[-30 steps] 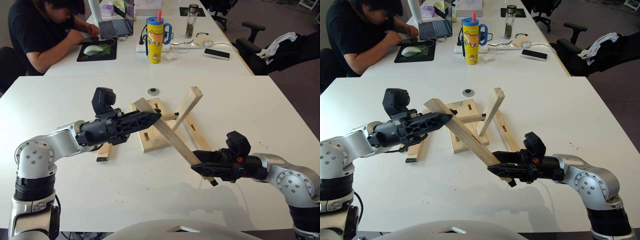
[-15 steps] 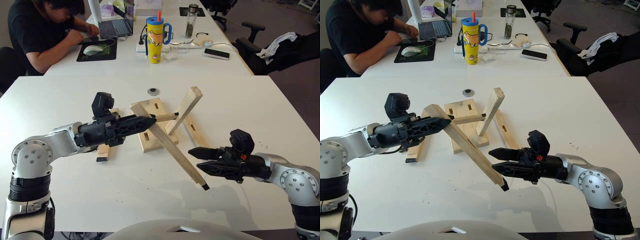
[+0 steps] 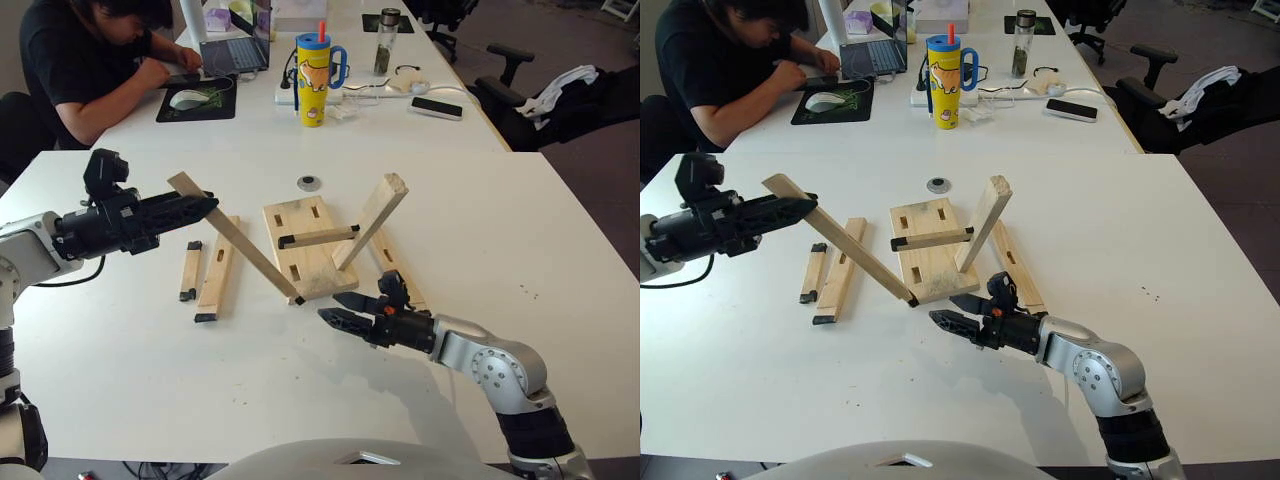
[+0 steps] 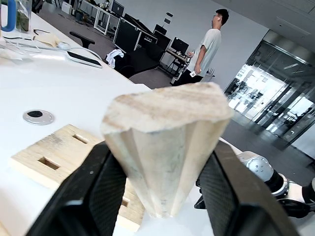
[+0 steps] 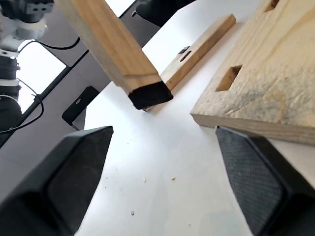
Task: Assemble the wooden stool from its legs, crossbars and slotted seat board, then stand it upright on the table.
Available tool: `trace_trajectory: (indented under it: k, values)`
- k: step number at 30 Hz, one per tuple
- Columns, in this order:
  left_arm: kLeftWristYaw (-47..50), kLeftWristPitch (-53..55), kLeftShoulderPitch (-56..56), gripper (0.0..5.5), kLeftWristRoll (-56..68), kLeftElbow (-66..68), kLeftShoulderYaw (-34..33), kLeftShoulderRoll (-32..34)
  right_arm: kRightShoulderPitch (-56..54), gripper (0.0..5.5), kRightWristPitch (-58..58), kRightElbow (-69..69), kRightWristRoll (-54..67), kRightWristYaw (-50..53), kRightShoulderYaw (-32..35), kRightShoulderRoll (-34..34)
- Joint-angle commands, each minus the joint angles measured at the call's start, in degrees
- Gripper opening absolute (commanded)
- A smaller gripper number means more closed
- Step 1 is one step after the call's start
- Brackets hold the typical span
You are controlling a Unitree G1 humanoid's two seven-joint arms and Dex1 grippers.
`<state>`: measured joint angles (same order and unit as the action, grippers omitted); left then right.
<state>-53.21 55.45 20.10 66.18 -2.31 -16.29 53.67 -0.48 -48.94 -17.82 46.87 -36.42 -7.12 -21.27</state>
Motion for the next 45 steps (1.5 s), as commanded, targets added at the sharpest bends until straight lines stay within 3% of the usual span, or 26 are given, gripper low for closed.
trace_trajectory:
  k: [1,16,27,29,31,39,43,45]
  values:
    - [-1.2,-2.8,3.1,2.08,-4.7,2.5,-0.2,0.0,-4.2,3.86,-0.3,3.1,-5.1,4.0,-1.4,1.0]
    - [0.7,-13.2,5.1,2.08,-17.2,4.4,0.8,-7.7,-11.5,3.86,5.4,17.7,-17.0,5.9,-0.1,2.0]
    - [3.4,-15.5,1.4,2.08,-19.7,-5.1,2.0,-12.3,-6.8,3.86,1.5,5.5,-8.1,3.0,5.1,4.1]
    - [2.6,-16.4,1.5,2.08,-21.4,-4.0,2.8,-12.0,-6.5,3.57,2.1,5.5,-7.6,4.5,5.6,6.2]
    - [1.9,-16.8,1.8,2.08,-22.6,-3.6,3.9,-12.0,-6.7,3.25,4.2,6.0,-9.8,5.8,4.4,7.2]
    - [0.6,-16.1,3.8,2.08,-23.5,-3.6,6.7,-13.0,-8.9,3.23,14.5,12.9,-20.9,9.8,-1.1,11.4]
    - [0.1,-16.7,3.9,2.08,-25.0,-3.0,8.5,-13.3,-9.6,3.23,16.5,15.7,-21.6,10.2,-0.9,14.0]
    - [-0.4,-17.1,4.0,2.08,-26.0,-2.4,9.4,-13.1,-9.9,2.98,16.8,16.4,-22.1,10.4,-0.7,14.6]
